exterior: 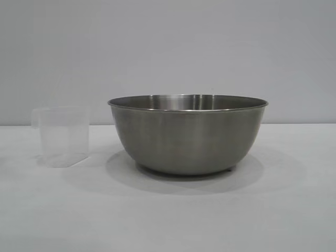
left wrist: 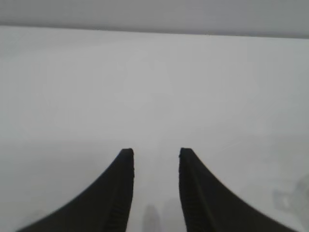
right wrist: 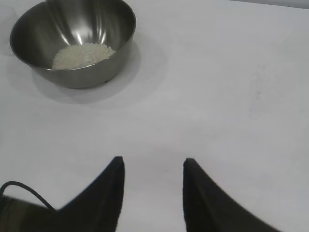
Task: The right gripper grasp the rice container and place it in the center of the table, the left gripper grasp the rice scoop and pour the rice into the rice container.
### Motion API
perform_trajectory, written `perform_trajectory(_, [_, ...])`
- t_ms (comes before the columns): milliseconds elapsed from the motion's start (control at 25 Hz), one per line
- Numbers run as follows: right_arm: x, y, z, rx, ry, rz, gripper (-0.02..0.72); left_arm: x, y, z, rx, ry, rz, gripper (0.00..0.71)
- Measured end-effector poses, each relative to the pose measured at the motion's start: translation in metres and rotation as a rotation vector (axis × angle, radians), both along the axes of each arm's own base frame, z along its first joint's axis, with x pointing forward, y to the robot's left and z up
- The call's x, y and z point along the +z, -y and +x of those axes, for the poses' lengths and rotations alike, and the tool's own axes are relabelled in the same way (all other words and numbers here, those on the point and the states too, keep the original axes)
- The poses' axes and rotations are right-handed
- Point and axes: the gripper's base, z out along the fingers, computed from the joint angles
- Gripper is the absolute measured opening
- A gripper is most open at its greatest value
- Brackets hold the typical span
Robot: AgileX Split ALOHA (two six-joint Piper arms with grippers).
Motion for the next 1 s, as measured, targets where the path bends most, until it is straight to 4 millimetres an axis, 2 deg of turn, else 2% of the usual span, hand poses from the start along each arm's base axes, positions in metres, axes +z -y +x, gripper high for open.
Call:
perform_trajectory(240, [0.000, 0.000, 0.000, 0.000, 0.000, 0.000, 0.301, 0.058, 0.001, -0.004, -0.007, 0.177, 0.045, 0.191])
perform_trajectory(400, [0.000, 0.000, 0.000, 0.000, 0.000, 0.000, 0.301, 0.089, 0.006, -0.019, -0.054, 0.158, 0.115, 0.191])
perform_trajectory(640, [0.000, 0.000, 0.000, 0.000, 0.000, 0.000, 0.301, 0.135, 0.017, -0.058, -0.109, 0.156, 0.212, 0.191])
perform_trajectory(840, [0.000, 0.000, 0.000, 0.000, 0.000, 0.000, 0.301, 0.158, 0.031, -0.090, -0.104, 0.134, 0.221, 0.191])
perform_trajectory(1000, [0.000, 0.000, 0.000, 0.000, 0.000, 0.000, 0.301, 0.177, 0.037, -0.118, -0.086, 0.186, 0.214, 0.191])
